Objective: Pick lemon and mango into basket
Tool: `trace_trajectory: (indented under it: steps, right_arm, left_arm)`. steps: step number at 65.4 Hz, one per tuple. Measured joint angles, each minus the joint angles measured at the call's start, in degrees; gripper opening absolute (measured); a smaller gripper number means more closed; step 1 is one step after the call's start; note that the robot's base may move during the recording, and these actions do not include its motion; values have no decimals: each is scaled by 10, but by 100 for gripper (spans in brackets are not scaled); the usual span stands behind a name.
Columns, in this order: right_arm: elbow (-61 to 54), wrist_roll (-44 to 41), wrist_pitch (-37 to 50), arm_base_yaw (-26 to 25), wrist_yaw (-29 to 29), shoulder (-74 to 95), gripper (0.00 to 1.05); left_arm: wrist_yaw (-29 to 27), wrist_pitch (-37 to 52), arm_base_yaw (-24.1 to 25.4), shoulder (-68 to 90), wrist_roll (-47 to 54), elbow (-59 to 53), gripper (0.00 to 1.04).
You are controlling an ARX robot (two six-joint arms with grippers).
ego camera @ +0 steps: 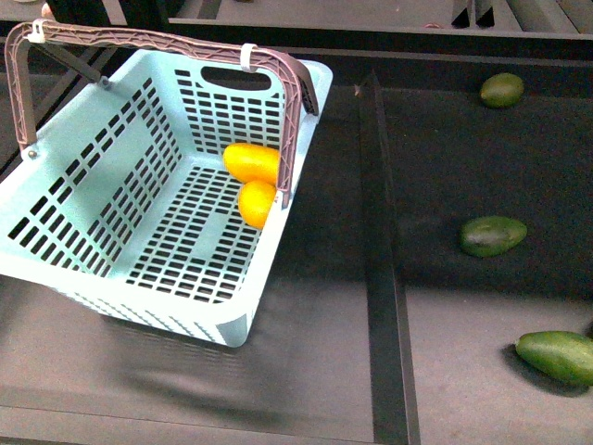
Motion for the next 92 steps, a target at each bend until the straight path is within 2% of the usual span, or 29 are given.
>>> trace_trajectory:
  steps: [7, 37, 74, 80, 92]
  right_arm:
    - [0, 0, 0, 0, 0, 0, 96]
    - [0, 0, 0, 0, 0, 0, 96]
    - [0, 0, 0, 0, 0, 0, 96]
    - [0, 0, 0, 0, 0, 0, 96]
    - [0, 0, 0, 0, -1, 0, 96]
  left_arm:
    - [5, 12, 2, -19, 0, -31, 4]
    - [5, -205, 2, -259, 1, -40, 4]
    - [5, -336, 2, -391, 1, -40, 4]
    - [5, -427, 2, -469, 1, -40, 4]
    - [5, -433, 2, -485, 1, -40, 4]
